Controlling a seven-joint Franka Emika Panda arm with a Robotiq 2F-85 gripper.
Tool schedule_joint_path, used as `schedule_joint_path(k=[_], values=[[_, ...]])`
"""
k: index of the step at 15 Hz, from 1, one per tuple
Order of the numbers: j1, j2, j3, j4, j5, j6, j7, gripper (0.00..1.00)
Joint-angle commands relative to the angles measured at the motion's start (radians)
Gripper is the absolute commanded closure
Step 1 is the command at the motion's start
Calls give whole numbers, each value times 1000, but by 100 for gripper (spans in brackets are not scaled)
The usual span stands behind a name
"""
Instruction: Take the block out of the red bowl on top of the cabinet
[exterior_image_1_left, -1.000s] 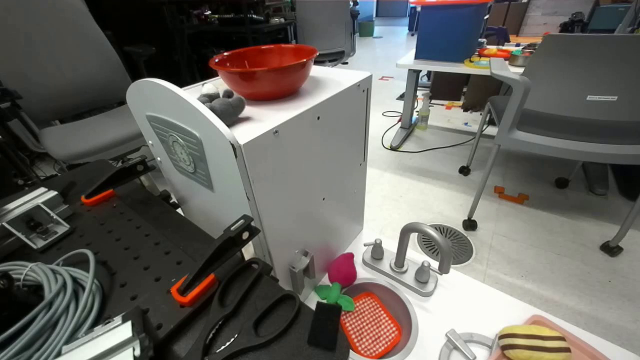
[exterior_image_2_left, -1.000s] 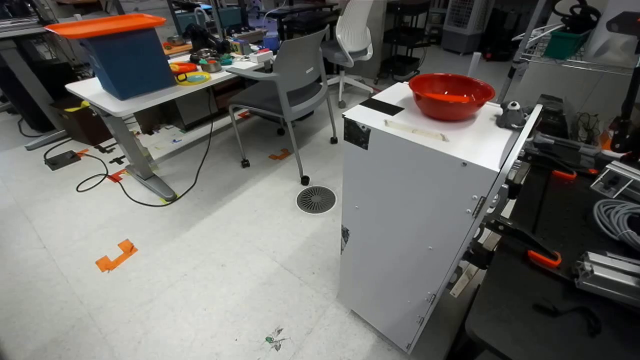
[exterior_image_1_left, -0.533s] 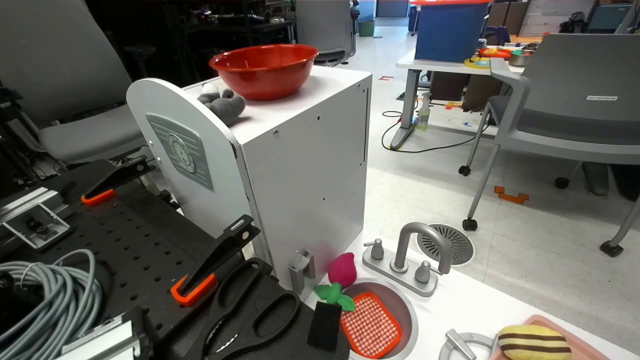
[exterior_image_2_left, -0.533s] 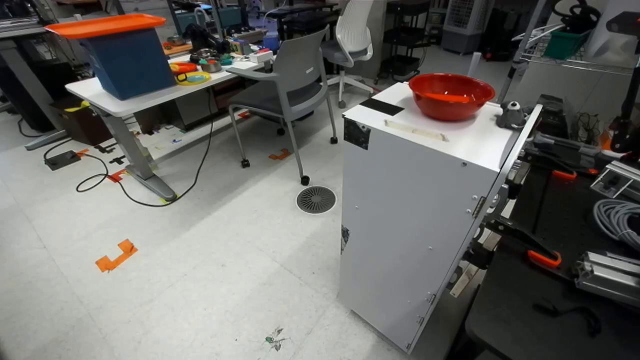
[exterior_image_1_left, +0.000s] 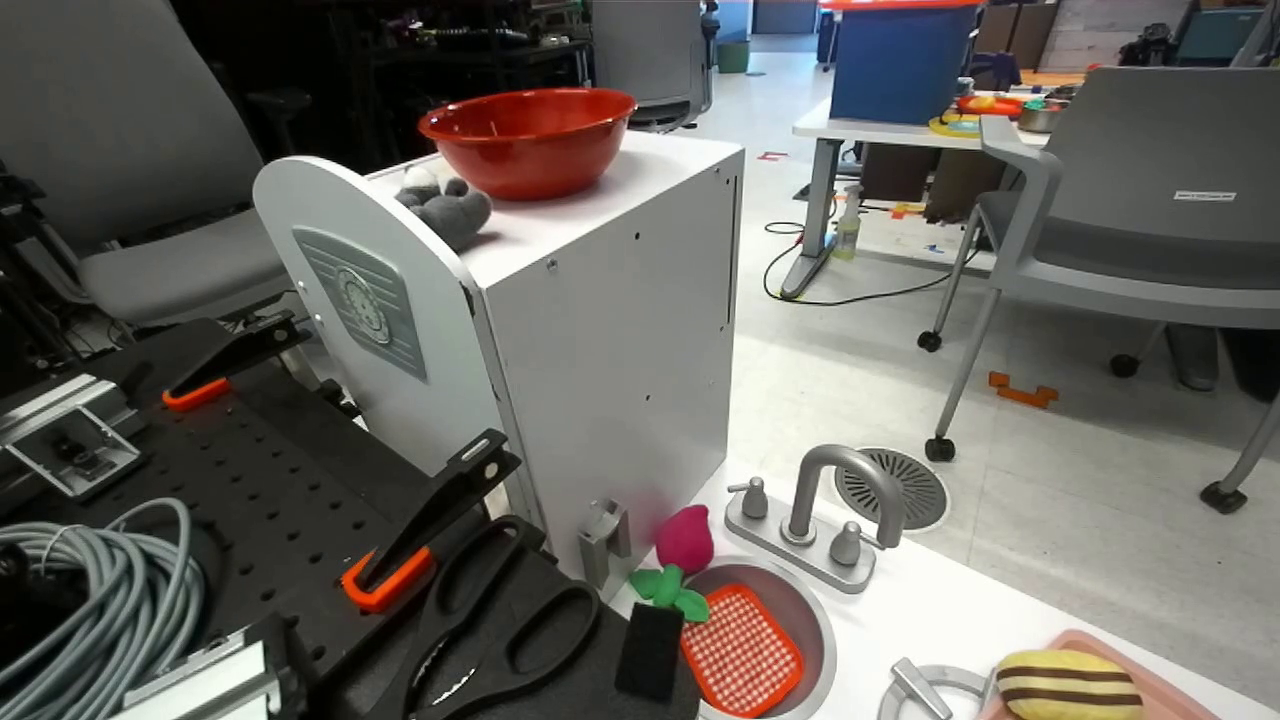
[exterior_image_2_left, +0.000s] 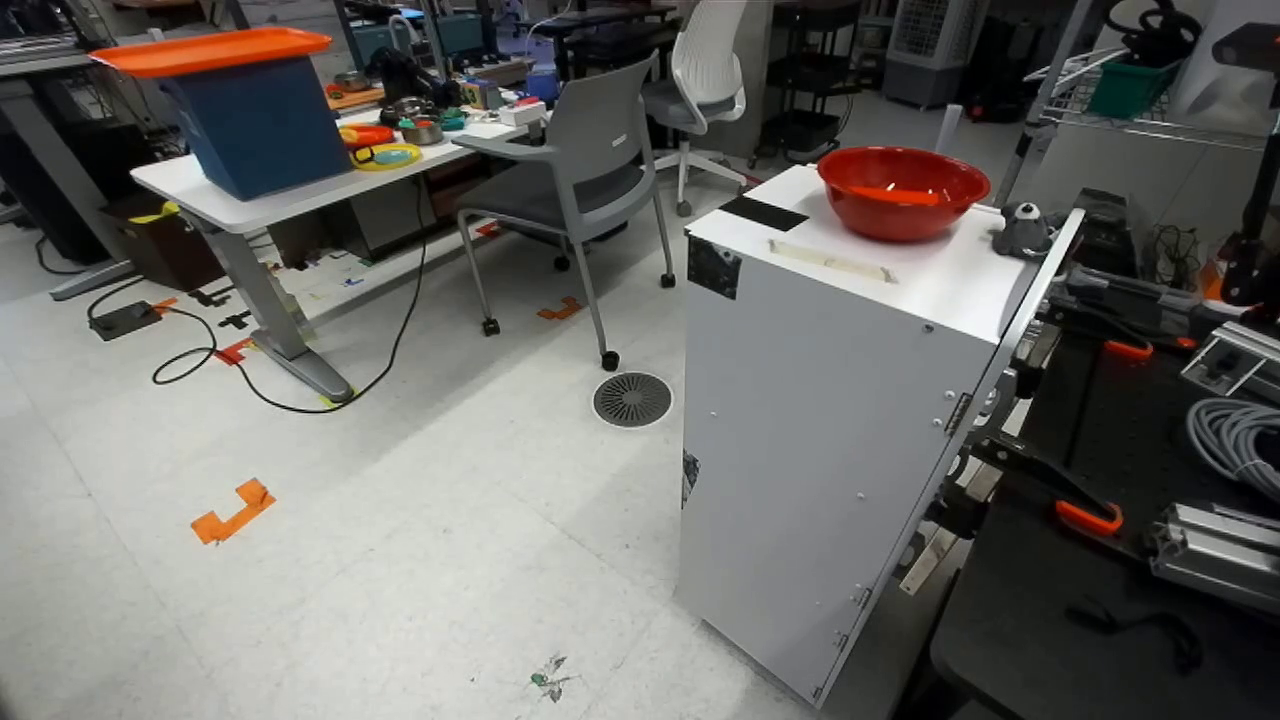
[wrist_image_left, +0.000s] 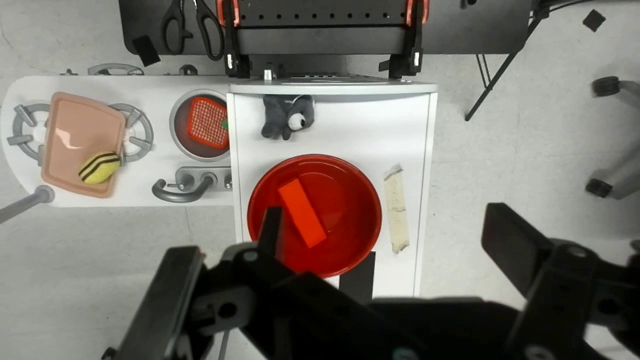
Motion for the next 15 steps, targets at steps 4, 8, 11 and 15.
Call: schedule_joint_path(k=[4,8,11,15], values=[[-23,15,-51,-35,18,156,-124,0],[-27,25,-42,-38,7,172,-138,0],[-26,25,-43,-45,16,186,-153,0],[-26,25,-43,-45,16,187,-154,0]])
